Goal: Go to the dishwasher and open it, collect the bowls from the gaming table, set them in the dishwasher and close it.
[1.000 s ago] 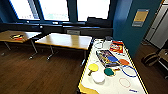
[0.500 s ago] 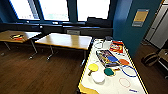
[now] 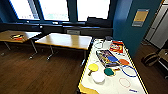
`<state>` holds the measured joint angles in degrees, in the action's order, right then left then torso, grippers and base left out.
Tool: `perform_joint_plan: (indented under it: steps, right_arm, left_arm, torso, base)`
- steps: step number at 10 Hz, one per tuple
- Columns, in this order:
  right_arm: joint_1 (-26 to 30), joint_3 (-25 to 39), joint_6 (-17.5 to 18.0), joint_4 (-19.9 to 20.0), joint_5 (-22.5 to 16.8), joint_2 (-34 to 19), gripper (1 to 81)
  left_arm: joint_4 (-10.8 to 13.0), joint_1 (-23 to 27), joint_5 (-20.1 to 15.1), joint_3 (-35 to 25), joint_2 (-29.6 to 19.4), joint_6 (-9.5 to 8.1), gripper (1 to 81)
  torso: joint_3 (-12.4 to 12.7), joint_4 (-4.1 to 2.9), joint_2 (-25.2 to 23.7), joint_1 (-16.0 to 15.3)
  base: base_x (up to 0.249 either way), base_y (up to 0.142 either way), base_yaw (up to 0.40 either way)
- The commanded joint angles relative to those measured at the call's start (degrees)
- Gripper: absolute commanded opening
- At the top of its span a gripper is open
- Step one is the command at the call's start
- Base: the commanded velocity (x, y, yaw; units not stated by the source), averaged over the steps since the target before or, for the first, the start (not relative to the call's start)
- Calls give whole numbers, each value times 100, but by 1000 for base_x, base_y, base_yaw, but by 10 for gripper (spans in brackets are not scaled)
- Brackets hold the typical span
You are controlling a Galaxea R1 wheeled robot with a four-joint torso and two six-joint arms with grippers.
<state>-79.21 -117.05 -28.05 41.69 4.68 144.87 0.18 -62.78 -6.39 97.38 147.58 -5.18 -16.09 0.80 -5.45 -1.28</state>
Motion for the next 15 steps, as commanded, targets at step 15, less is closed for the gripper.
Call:
perform_joint_plan:
  steps: [15]
  right_arm:
    - [287,-88,-7,-56,-468,9,10]
  left_arm:
    - [61,2959,-1708,-553,404,-2417,811]
  torso:
    - [-2,0,0,-2]
  base:
    - [0,0,0]
